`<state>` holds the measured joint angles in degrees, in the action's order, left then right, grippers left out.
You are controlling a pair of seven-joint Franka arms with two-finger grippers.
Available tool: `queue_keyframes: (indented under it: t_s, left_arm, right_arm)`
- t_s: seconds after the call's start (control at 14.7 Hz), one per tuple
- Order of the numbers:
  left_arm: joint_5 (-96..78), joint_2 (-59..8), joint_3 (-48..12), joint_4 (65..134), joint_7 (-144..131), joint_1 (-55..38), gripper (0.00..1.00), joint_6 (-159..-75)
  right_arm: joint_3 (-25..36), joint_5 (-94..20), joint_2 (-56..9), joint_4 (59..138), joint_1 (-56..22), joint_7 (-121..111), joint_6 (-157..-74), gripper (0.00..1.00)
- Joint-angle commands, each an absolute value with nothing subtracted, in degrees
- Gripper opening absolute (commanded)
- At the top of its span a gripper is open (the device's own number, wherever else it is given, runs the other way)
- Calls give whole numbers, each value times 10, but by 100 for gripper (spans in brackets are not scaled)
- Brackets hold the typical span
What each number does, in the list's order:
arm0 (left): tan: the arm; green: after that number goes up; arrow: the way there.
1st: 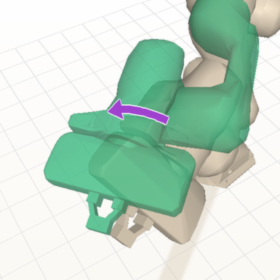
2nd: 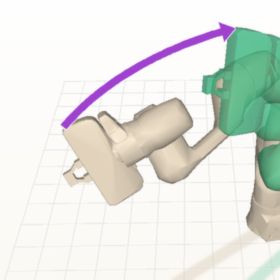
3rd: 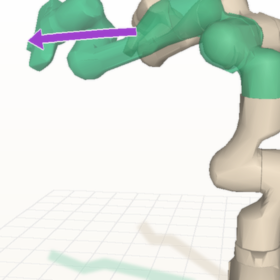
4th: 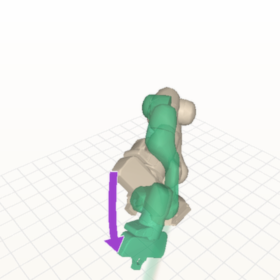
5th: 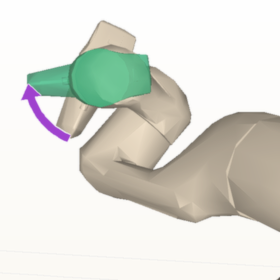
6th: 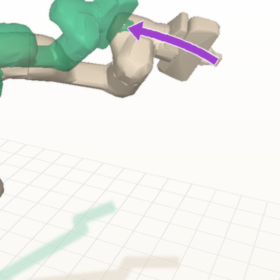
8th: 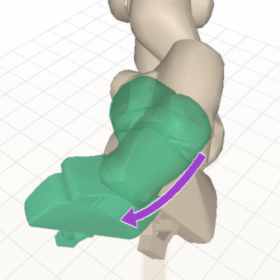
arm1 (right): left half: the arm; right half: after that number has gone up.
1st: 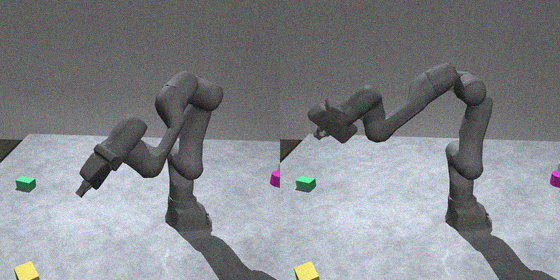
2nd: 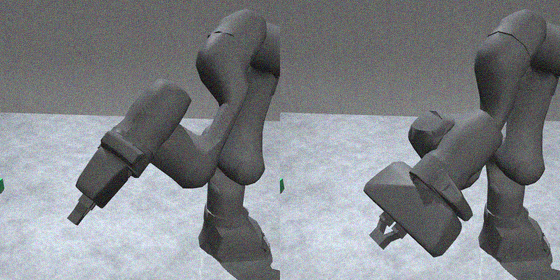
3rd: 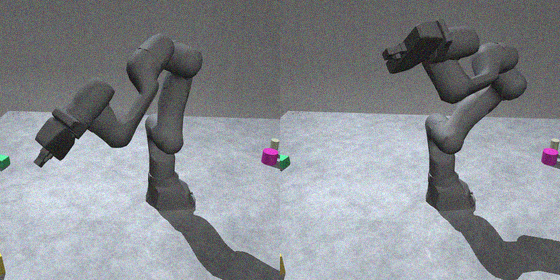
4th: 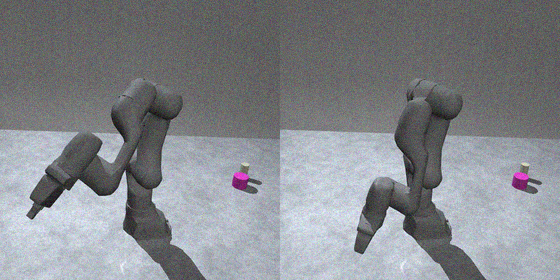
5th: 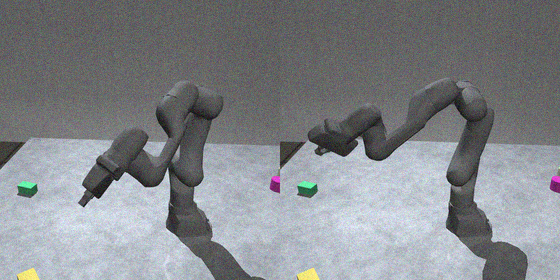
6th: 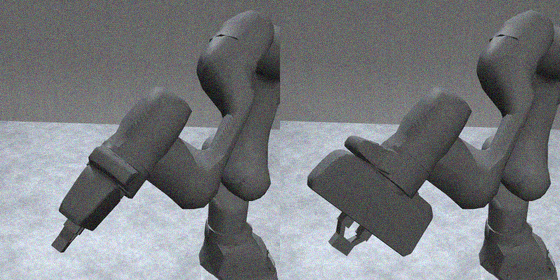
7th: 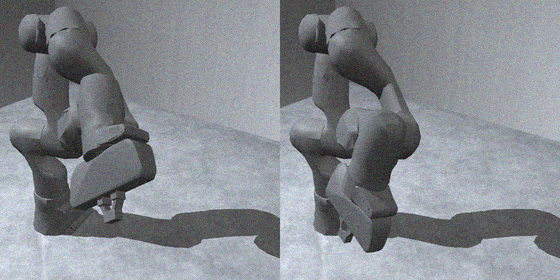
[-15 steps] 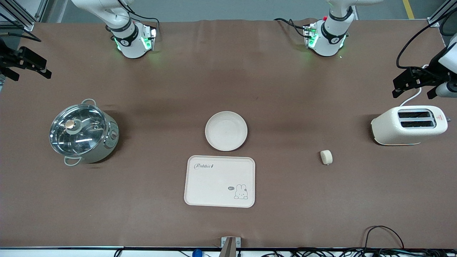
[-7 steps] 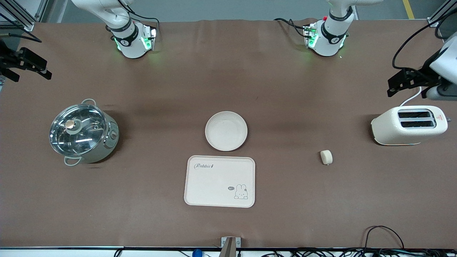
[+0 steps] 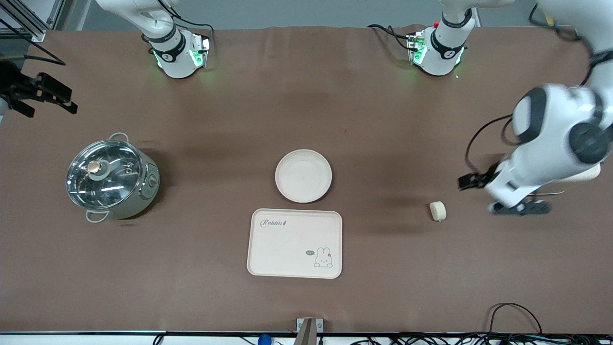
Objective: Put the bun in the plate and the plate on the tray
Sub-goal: 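Grasp the cream bun with the left gripper while the right gripper moves out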
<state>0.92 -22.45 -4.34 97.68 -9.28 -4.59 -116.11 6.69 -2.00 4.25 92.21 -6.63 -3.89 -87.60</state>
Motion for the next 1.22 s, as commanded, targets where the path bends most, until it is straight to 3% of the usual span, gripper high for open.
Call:
queue_keyframes:
  t_s: [0.0,0.2,0.48,0.61,0.75,0.88,1.02,1.15]
  left_arm:
    - [9,-299,-48,962,-116,-56,100,-1242]
    - [10,-326,-49,976,-115,-48,100,-1286]
    - [10,-323,-49,1056,-104,-40,99,-1391]
    - [11,-325,-49,1070,-100,-34,90,-1417]
    - [12,-327,-49,1084,-90,-31,76,-1439]
    - [13,-326,-49,1086,-69,-30,40,-1445]
    - [13,-327,-50,1087,-53,-31,11,-1445]
    - [13,-324,-50,1092,-53,-35,1,-1445]
  right_arm:
    - [64,-26,8,928,-95,-34,-908,100]
    - [65,-47,-30,926,-110,-34,-938,100]
    - [65,-58,-72,922,-136,-34,-977,100]
    - [65,-58,-91,920,-154,-35,-992,100]
    - [65,-58,-115,913,-168,-35,-1002,100]
    - [65,-59,-142,897,-177,-34,-1002,100]
    - [65,-59,-165,883,-188,-34,-1003,100]
    - [65,-55,-186,870,-201,-34,-1003,100]
